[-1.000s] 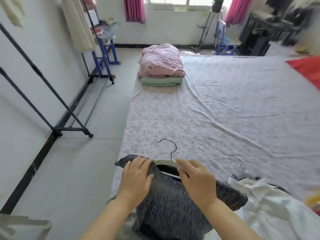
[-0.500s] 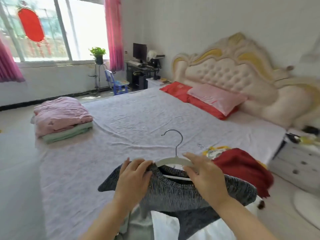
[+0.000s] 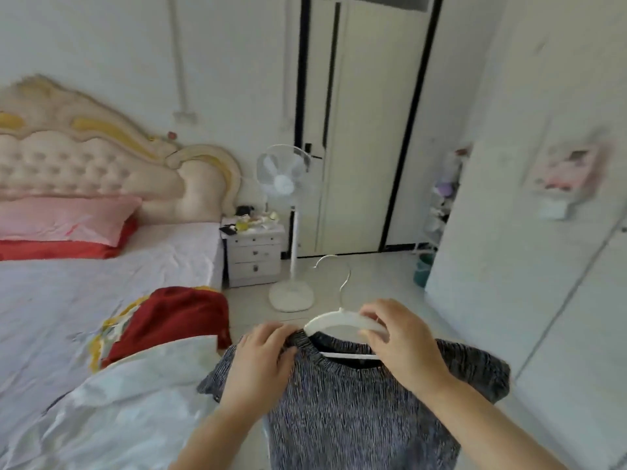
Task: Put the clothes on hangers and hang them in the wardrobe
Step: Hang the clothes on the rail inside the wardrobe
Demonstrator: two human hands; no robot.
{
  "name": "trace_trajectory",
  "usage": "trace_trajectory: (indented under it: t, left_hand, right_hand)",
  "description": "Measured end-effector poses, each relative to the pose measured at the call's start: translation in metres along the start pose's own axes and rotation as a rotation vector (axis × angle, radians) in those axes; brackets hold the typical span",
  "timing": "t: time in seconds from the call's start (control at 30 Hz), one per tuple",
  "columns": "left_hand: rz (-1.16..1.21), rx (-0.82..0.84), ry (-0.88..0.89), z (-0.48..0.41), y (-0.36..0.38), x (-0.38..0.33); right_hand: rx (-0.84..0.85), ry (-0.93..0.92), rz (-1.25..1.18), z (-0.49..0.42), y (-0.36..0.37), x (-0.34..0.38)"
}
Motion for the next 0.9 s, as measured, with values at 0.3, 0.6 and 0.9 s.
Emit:
trace_trajectory:
  t: [0.3, 0.6, 0.9]
  left_hand:
    - [0.219, 0.339, 0.386, 0.051, 0.192, -0.263]
    - [0.422, 0.641, 0.666, 0.134, 0.320, -0.478]
    - [0.546, 0.800, 0.943, 0.157, 0.428, -0.641]
  right_hand:
    - [-0.166, 0.489, 0.281, 0.225, -0.199, -0.137]
    - [-0.269, 0.825, 0.539, 0.404, -0.343, -0.199]
    - [-0.358, 1.080, 0.720, 0.487, -0.434, -0.263]
Point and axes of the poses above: each hand's wrist, its own z-axis away from the middle knuckle, its own y-axis out of the palm, x = y × z, the point moved 1 cm from there along -z, towards the middle knuckle, and after that the axes turned 12 degrees about -y, right-handed, at the moved point
